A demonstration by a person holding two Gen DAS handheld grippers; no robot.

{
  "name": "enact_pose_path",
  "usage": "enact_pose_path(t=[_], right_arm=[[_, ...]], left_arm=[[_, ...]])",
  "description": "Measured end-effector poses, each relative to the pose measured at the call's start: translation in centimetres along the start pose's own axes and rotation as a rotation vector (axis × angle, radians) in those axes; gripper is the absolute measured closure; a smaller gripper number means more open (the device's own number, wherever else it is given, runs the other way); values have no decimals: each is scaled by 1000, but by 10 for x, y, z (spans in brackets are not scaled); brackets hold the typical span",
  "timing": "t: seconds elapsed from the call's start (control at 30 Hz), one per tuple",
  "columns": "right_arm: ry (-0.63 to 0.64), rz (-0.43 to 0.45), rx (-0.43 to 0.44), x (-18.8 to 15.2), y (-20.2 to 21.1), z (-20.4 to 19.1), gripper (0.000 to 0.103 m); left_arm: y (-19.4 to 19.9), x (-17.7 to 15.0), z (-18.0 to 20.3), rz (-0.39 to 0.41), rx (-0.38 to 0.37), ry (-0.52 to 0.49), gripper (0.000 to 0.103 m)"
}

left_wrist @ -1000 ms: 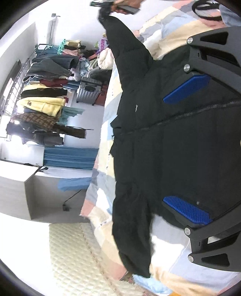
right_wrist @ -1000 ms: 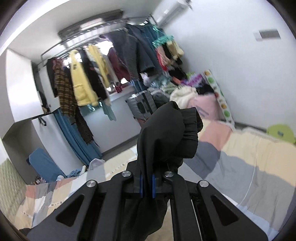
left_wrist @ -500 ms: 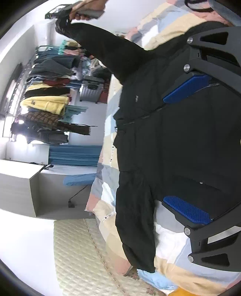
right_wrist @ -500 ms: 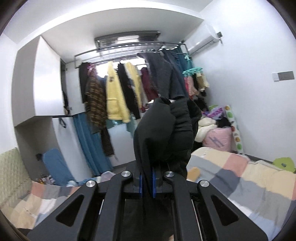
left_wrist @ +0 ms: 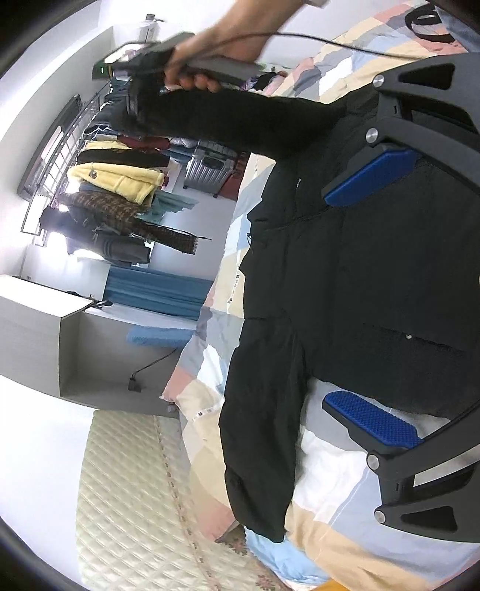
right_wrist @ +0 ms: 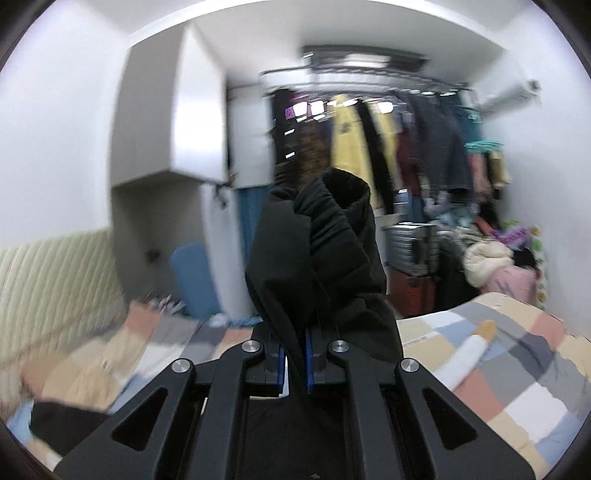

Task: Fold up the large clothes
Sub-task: 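Lift the gripped sleeve up off the bed with the right tool, then lay the sleeve across the jacket body and open the right tool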

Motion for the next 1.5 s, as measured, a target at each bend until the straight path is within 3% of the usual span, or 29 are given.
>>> enact_pose_path(t=[0.3,0.47,0.63,0.83,0.97,1.1,1.17,1.2,1.23,1.3,1.5], right_arm=[[93,-172,174,-103,-45,-77,95],[111,-348,299,-171,-75,-110,94],[98,-539,341,-245,-95,-126,93],[121,-683,311,-306,-110,-129,93],[103,-705,302,-304,-111,-126,91],[66,-732,346,-284,-109,-124,85],[87,-753,369,-277,-105,-129,73],[106,-754,369,-276,-102,-133,59],[130,-748,386,-270,-95,-136,38],[136,-700,422,-254,-85,-140,19],[90,-622,441,-220,-54,-131,19]], left_arm=[[-16,-4,-3,-28,11,-12,1],[-25,-7,-6,-50,14,-4,1],[-31,-8,-11,-79,23,32,1],[-32,-13,-3,-82,-14,15,1],[-38,-15,-3,-97,-15,14,1],[-39,-15,-8,-107,-16,41,1],[-39,-14,-10,-107,-18,49,1],[-38,-14,-10,-107,-18,50,1],[-38,-14,-9,-104,-16,46,1],[-36,-15,-7,-95,-7,35,1],[-35,-16,-1,-87,11,0,1]])
Point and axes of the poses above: each gripper's, at about its wrist camera, not at the fingertips, and y roughly against the way its jaws point, z to its right, x to its top, the point moved 1 cm from there along -y, roughly the way its jaws point, and after that the axes turned 13 degrees about x, right-handed, at the moved point
